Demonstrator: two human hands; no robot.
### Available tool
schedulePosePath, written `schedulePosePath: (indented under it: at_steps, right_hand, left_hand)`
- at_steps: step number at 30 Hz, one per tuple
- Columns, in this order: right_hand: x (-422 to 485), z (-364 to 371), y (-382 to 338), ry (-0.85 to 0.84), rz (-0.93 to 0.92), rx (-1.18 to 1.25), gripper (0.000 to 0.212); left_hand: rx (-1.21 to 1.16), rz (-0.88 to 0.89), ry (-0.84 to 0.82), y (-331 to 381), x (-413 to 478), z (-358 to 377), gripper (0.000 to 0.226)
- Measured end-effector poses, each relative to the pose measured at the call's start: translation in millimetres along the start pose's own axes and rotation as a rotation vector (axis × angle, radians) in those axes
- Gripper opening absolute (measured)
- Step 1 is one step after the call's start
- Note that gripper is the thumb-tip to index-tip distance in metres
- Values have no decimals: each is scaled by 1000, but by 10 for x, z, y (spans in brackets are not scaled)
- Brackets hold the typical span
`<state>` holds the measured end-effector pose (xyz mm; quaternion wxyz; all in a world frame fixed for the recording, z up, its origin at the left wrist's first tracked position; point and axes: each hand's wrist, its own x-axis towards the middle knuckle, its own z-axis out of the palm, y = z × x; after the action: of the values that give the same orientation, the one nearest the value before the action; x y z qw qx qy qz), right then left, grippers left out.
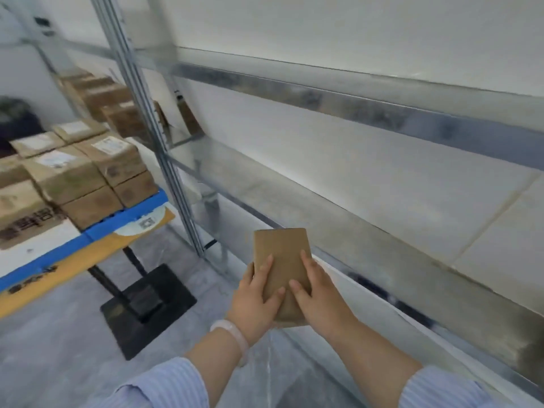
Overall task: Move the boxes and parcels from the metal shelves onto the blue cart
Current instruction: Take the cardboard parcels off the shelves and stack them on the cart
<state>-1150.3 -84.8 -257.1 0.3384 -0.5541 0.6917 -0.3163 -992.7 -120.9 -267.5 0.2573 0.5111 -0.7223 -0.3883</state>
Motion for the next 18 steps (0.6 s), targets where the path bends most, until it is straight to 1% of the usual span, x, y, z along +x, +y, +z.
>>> schedulePosePath:
  at_steps: [4, 7, 13, 18]
  right_hand:
    - [184, 482, -564, -85, -127, -56, 67]
    - [323, 911, -996, -137, -215, -54, 66]
    - [522, 2098, -1925, -261, -353, -100, 68]
    - [683, 3016, -2688, -324, -460, -100, 68]
  left_hand:
    - [-32, -62, 140, -304, -200, -637, 62]
    - [-32, -97, 242, -582, -313, -1140, 64]
    - [-10, -217, 417, -1345, -631, -2321, 64]
    - [-28, -245, 562, -1869, -855, -3256, 62]
